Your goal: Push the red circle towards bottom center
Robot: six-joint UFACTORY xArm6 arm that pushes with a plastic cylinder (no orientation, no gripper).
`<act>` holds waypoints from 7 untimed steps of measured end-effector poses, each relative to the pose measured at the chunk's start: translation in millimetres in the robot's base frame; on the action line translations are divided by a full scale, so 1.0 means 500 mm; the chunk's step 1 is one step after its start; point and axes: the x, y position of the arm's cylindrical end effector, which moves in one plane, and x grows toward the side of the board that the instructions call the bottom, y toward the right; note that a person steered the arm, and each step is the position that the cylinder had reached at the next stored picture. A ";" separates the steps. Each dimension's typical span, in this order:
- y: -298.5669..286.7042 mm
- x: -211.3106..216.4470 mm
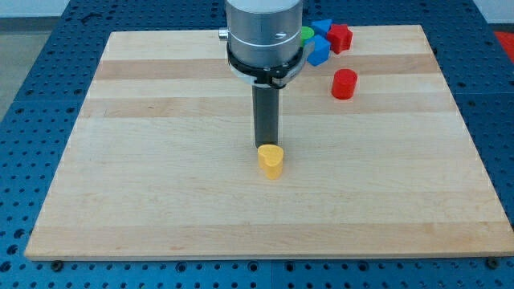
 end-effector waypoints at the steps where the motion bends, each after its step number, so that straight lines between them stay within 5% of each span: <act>1: 0.005 0.020; 2: 0.004 0.027; 4: 0.042 -0.111; 6: 0.207 -0.299; 7: 0.303 -0.324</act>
